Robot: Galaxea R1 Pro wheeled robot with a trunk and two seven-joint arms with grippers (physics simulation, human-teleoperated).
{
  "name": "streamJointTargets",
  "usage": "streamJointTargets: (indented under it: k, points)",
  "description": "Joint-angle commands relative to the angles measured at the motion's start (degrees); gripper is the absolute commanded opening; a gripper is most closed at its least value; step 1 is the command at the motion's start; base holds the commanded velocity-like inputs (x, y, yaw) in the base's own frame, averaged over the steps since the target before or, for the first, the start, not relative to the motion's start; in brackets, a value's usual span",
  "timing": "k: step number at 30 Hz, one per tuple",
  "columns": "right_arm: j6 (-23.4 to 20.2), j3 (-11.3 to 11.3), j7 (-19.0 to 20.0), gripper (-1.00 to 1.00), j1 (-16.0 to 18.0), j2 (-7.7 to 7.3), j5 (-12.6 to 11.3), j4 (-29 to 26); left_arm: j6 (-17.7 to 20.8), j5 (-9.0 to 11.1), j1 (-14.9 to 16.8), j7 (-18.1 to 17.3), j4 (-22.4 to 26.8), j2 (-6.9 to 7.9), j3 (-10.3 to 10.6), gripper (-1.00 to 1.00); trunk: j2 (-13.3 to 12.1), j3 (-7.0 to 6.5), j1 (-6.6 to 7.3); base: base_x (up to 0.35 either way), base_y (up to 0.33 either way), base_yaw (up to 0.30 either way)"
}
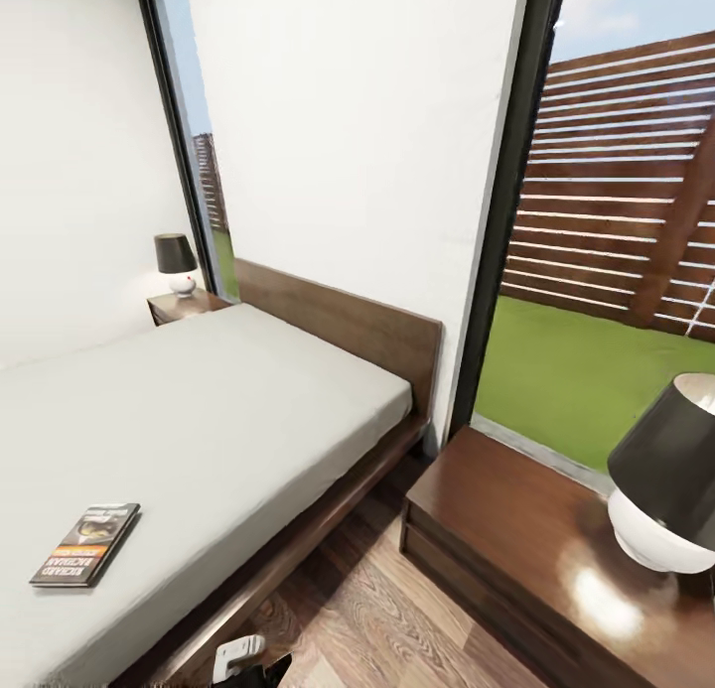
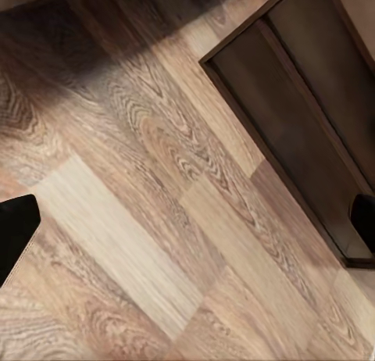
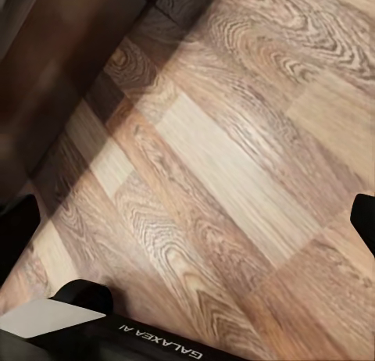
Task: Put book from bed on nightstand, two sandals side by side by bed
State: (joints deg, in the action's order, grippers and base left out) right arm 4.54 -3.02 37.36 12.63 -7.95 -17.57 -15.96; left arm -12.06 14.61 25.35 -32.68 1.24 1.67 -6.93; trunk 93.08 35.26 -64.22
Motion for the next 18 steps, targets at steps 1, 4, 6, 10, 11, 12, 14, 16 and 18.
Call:
streamJointTargets:
  k: [1,4,6,10,11,12,14,16,18]
  points:
    - [0.30,-0.32,0.08,1.00,0.03,-0.04,-0.27,0.07,-0.07,-0.11,0.06,-0.28,-0.10,0.00,-0.44,1.00,0.03,0.05,0.00,0.001,0.000,0.292]
    - [0.30,-0.33,0.08,1.00,0.03,-0.04,-0.27,0.06,-0.07,-0.11,0.06,-0.28,-0.13,0.00,-0.45,1.00,0.03,0.05,0.00,0.000,0.000,0.292]
    - [0.30,-0.33,0.08,1.00,0.03,-0.04,-0.27,0.05,-0.07,-0.11,0.06,-0.28,-0.12,0.00,-0.42,1.00,0.03,0.05,0.00,0.000,0.000,0.292]
    - [0.30,-0.32,0.08,1.00,0.03,-0.04,-0.27,0.06,-0.07,-0.11,0.06,-0.28,-0.11,0.00,-0.44,1.00,0.03,0.05,0.00,0.000,0.000,0.292]
    - [0.30,-0.32,0.08,1.00,0.03,-0.04,-0.27,0.06,-0.07,-0.11,0.06,-0.28,-0.13,0.00,-0.44,1.00,0.03,0.05,0.00,0.000,0.000,0.292]
    - [0.30,-0.32,0.08,1.00,0.03,-0.04,-0.27,0.07,-0.07,-0.11,0.06,-0.28,-0.12,0.00,-0.44,1.00,0.03,0.05,0.00,0.000,0.000,0.292]
    - [0.30,-0.32,0.08,1.00,0.03,-0.04,-0.27,0.07,-0.07,-0.11,0.06,-0.28,-0.12,0.00,-0.44,1.00,0.03,0.05,0.00,0.000,0.000,0.292]
    - [0.30,-0.32,0.08,1.00,0.03,-0.04,-0.27,0.06,-0.07,-0.11,0.06,-0.28,-0.11,0.00,-0.43,1.00,0.03,0.05,0.00,0.000,0.000,0.292]
    - [0.30,-0.32,0.08,1.00,0.03,-0.04,-0.27,0.07,-0.07,-0.11,0.06,-0.27,-0.10,0.00,-0.42,1.00,0.03,0.05,0.00,0.000,0.000,0.292]
